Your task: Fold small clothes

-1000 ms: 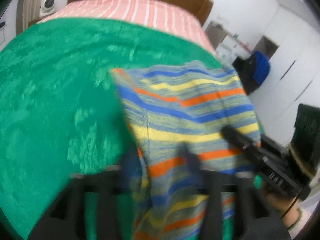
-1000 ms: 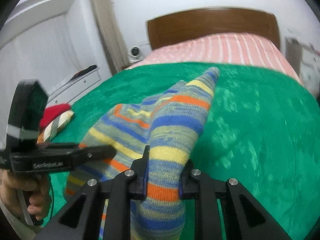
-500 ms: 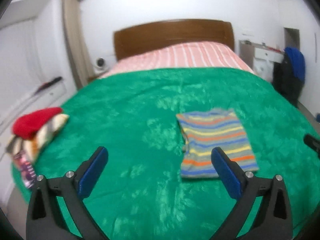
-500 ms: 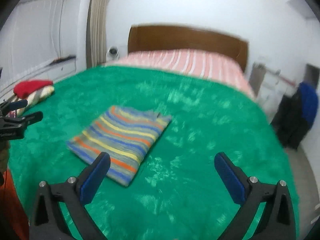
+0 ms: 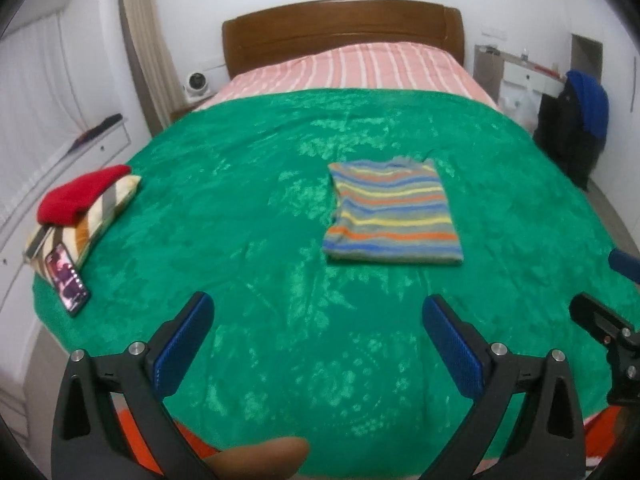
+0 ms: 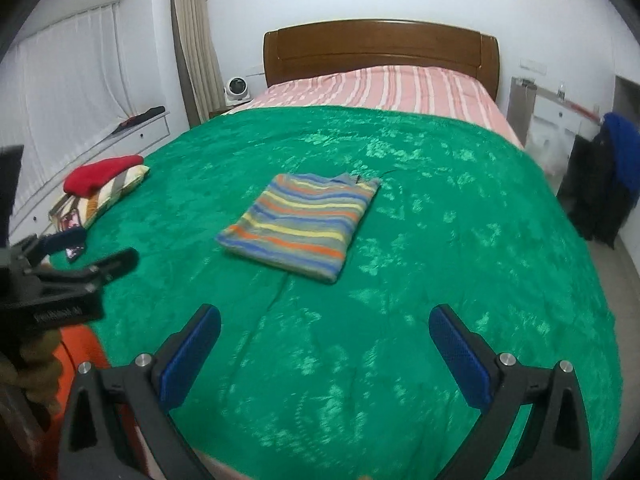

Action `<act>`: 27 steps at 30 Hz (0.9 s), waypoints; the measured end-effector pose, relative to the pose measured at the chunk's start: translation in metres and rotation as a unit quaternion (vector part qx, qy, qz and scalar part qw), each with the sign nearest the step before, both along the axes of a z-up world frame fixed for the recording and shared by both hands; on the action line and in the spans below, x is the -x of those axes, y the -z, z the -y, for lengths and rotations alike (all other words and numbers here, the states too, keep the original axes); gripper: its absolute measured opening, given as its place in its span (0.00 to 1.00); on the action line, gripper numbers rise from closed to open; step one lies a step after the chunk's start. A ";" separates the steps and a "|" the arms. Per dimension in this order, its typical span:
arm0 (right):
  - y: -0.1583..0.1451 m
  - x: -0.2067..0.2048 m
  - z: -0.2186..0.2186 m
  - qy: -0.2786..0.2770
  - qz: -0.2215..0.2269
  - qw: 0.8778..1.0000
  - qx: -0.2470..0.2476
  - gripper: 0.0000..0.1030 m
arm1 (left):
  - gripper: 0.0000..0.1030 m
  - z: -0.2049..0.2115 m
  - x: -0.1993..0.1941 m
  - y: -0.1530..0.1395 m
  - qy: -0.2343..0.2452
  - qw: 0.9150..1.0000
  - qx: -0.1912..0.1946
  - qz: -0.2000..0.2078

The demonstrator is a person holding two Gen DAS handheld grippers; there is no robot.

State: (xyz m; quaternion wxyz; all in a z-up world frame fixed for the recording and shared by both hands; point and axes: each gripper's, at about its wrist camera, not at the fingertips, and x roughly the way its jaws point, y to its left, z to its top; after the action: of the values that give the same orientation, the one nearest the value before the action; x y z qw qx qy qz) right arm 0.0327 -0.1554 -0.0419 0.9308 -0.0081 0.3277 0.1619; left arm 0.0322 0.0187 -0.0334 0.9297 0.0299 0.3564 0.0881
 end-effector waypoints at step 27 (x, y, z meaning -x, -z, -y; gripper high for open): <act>-0.014 0.020 -0.023 0.019 -0.023 0.999 0.044 1.00 | 1.00 -0.006 0.019 -0.006 -0.009 0.999 0.033 -0.011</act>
State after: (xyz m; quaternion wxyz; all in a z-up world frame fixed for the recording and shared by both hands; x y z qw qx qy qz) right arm 0.0124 -0.1324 -0.0275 0.9246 -0.0396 0.3559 0.1299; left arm 0.0131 0.0245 -0.0278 0.9252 -0.0031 0.3699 0.0845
